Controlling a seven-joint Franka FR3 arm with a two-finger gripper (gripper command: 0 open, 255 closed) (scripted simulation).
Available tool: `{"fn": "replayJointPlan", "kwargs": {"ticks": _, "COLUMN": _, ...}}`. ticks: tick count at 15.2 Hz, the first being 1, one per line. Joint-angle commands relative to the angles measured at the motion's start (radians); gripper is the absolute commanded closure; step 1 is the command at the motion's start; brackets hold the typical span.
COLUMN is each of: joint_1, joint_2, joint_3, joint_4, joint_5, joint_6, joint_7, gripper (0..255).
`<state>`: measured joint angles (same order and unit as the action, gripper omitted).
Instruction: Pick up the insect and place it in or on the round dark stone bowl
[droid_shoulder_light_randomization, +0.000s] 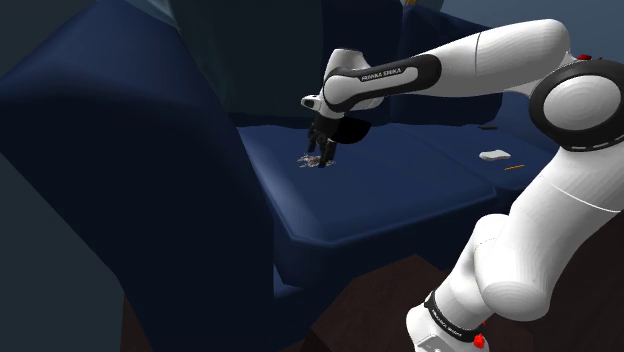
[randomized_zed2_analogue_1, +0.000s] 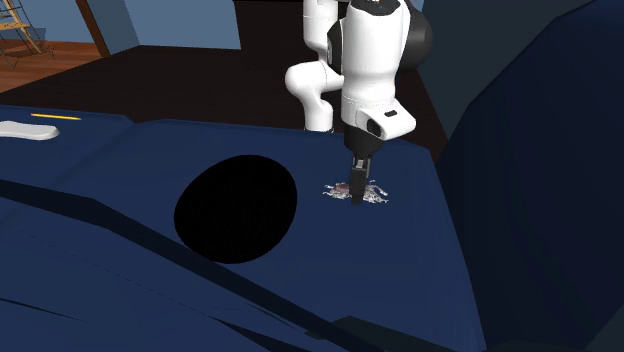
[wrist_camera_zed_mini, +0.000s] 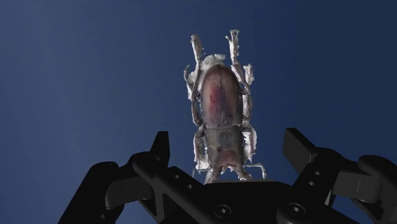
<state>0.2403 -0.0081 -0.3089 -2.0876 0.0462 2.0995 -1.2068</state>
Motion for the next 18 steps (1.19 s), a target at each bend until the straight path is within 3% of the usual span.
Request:
{"fn": "replayJointPlan", "kwargs": {"ticks": 1, "joint_1": 0.000, "joint_2": 0.000, "joint_3": 0.000, "joint_4": 0.000, "joint_5": 0.000, "joint_6": 0.000, "joint_7": 0.000, "gripper": 255}}
{"fn": "replayJointPlan", "kwargs": {"ticks": 10, "joint_1": 0.000, "joint_2": 0.000, "joint_3": 0.000, "joint_4": 0.000, "joint_5": 0.000, "joint_6": 0.000, "joint_7": 0.000, "gripper": 255}}
{"fn": "replayJointPlan", "kwargs": {"ticks": 18, "joint_1": 0.001, "joint_2": -0.033, "joint_3": 0.002, "joint_4": 0.073, "joint_5": -0.013, "joint_6": -0.104, "joint_7": 0.013, "gripper": 255}}
